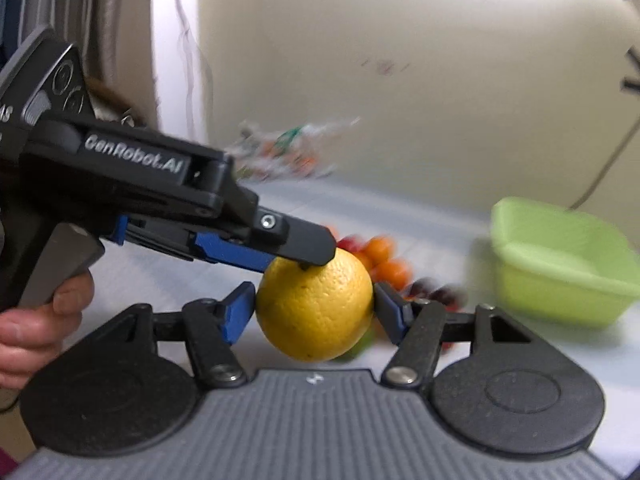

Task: Organize fruits
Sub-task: 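Carry the grapefruit into the green basket and open both grippers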

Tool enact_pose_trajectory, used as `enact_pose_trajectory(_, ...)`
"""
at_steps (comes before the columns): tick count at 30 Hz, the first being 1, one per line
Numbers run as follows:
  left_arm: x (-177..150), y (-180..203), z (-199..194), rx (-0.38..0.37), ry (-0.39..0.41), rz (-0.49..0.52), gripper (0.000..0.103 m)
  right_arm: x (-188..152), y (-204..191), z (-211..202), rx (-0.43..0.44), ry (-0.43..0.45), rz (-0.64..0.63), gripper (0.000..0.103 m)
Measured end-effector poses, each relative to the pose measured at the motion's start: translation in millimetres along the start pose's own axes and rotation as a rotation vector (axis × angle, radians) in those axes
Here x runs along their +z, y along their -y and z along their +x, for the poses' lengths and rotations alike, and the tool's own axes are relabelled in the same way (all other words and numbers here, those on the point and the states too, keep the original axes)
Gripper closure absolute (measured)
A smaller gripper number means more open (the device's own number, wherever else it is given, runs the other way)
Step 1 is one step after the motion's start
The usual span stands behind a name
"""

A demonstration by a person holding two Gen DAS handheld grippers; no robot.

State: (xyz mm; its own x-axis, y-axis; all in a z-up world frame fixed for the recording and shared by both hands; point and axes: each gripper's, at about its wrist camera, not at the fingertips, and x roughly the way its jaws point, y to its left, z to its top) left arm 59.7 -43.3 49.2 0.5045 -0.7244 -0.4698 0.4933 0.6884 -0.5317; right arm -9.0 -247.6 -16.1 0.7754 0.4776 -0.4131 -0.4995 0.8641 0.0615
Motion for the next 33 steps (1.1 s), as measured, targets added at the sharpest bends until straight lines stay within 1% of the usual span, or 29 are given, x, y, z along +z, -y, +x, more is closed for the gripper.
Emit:
enact_pose_trajectory(2,21,21,23,-0.032,0.008,0.062,0.05,11,18,-5,-0.065,0.033,-0.016,0.036)
enact_pose_trajectory(4,38,37,50,-0.065,0.005,0.086,0.05,21,42,-9,-0.125,0.061,-0.012,0.036)
enact_pose_trajectory(7,59,56,96,-0.104,-0.015,0.095,0.05,29,83,-11,-0.202,0.08,0.017,0.036)
enact_pose_trajectory(9,66,63,127,-0.111,-0.037,0.082,0.05,30,106,-8,-0.238,0.076,0.04,0.036)
enact_pose_trajectory(12,71,70,171,-0.106,-0.078,0.064,0.05,28,143,0,-0.266,0.049,0.086,0.036)
enact_pose_trajectory(16,67,71,214,-0.092,-0.133,0.033,0.05,18,178,10,-0.292,0.003,0.119,0.036)
enact_pose_trajectory(19,62,72,233,-0.077,-0.159,0.037,0.048,9,194,18,-0.292,-0.027,0.137,0.036)
enact_pose_trajectory(22,56,70,245,-0.055,-0.201,0.024,0.04,4,198,24,-0.294,-0.064,0.123,0.035)
enact_pose_trajectory(23,54,69,246,-0.048,-0.208,0.017,0.04,1,196,25,-0.297,-0.066,0.117,0.035)
enact_pose_trajectory(25,54,69,240,-0.039,-0.205,0.01,0.04,0,190,23,-0.314,-0.022,0.098,0.033)
enact_pose_trajectory(27,58,67,219,-0.055,-0.178,-0.005,0.04,-1,187,14,-0.327,0.019,0.096,0.033)
enact_pose_trajectory(30,65,58,160,-0.088,-0.078,-0.01,0.038,2,180,-12,-0.315,0.098,0.138,0.035)
enact_pose_trajectory(32,63,47,112,-0.067,0.009,0.003,0.032,-2,169,-33,-0.293,0.141,0.157,0.035)
enact_pose_trajectory(33,60,40,89,-0.043,0.049,0.011,0.032,-5,162,-42,-0.282,0.155,0.16,0.036)
